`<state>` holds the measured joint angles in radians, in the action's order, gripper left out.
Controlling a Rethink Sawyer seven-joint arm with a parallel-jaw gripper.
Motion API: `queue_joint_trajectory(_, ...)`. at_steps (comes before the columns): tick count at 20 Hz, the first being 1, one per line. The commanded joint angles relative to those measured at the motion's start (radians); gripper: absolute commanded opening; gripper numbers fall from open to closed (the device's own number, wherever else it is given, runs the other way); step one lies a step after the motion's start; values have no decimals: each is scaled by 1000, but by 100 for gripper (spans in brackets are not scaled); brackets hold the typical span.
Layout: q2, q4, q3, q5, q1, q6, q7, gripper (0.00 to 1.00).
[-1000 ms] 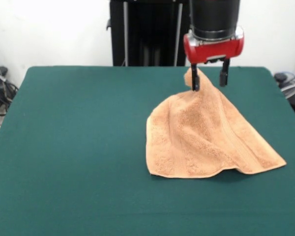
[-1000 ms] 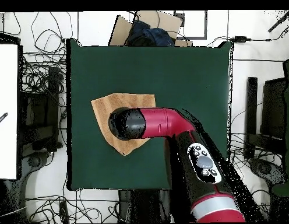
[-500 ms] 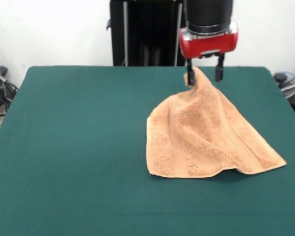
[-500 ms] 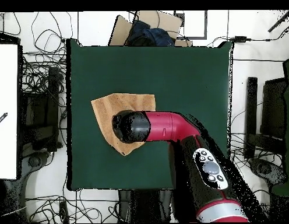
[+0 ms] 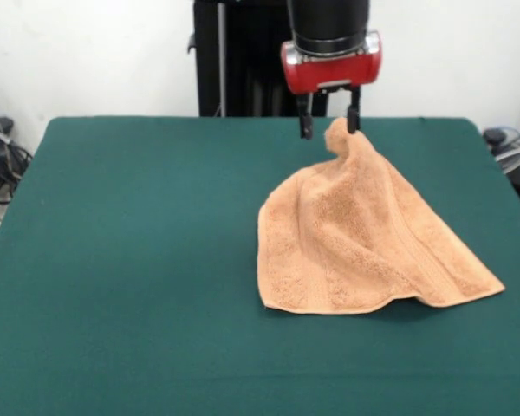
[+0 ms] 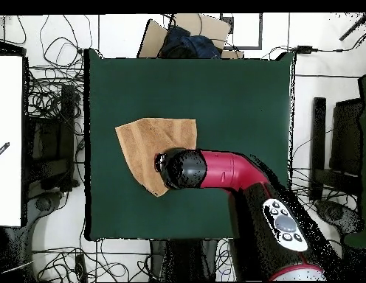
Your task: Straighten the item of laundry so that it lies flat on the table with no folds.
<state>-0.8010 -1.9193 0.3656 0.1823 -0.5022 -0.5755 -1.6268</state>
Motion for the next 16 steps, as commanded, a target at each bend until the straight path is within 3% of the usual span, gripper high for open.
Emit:
queue_joint_trajectory(1, -2, -73, 67, 4, -5, -19, -17, 100)
queue_joint_trajectory(16, 128, -18, 21, 31, 36, 84, -78, 100)
